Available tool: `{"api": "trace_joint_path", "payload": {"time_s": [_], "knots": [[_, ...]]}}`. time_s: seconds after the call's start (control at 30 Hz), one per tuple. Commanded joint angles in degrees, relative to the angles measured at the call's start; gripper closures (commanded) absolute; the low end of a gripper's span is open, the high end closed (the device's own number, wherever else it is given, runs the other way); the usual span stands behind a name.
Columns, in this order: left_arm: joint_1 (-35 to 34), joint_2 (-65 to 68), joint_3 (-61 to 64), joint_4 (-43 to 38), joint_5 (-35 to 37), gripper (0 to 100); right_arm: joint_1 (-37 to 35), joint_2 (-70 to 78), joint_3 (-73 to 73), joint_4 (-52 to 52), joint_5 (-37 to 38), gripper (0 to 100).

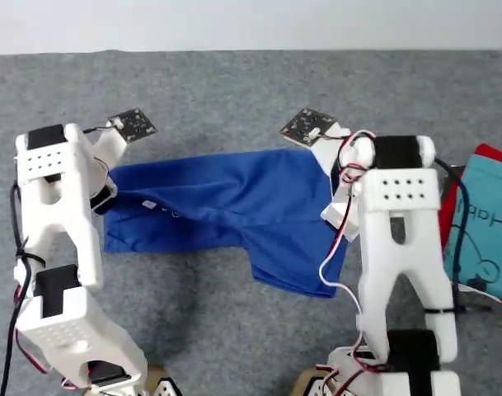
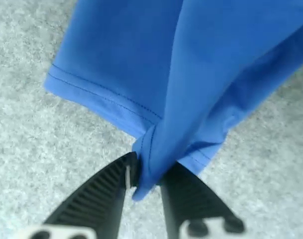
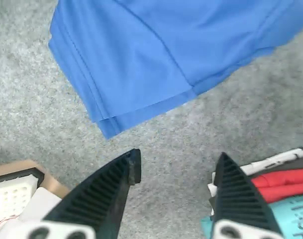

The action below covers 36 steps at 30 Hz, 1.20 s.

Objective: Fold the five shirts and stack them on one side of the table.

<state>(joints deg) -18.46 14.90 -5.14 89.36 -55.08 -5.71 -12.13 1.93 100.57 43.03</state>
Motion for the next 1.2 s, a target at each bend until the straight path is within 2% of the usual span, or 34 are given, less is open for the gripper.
{"api": "trace_joint_path", "payload": {"time_s": [0.0, 0.13, 0.4, 0.63, 0.7, 0.77, 0.97, 1.07, 1.17], "knots": [[-0.53, -0.79, -6.99, 6.59, -0.26, 93, 0.66, -4.44, -0.97, 2.15, 0.0, 73.5], [-0.53, -0.79, -14.73, 11.08, -0.26, 93, 0.66, -3.91, -0.97, -0.48, -0.26, 73.5], [-3.16, -1.23, -20.26, 11.16, -0.26, 93, 0.66, 0.57, -0.79, -1.71, -0.44, 73.6], [-4.75, -9.85, -20.7, 10.99, 0.0, 93, -0.31, 4.09, -0.7, -1.63, -6.24, 73.6], [-5.19, -11.08, -20.79, 10.9, 3.08, 95, -1.19, 5.76, -0.53, -0.84, -8.97, 74.6], [-5.54, -11.34, -20.79, 10.37, 7.47, 98, -2.68, 7.96, -0.26, 1.27, -11.96, 79.8], [-12.13, -11.69, -20.79, 10.46, 27.25, 99, -7.78, 11.3, 4.75, 2.15, -16.18, 98.6], [-16.18, -11.69, -20.7, 10.64, 34.2, 99, -10.59, 11.3, 8.35, 0.13, -16.26, 98.3], [-18.73, -11.6, -20.62, 10.99, 37.1, 99, -11.47, 12.0, 12.92, -4.7, -16.26, 98.4]]}}
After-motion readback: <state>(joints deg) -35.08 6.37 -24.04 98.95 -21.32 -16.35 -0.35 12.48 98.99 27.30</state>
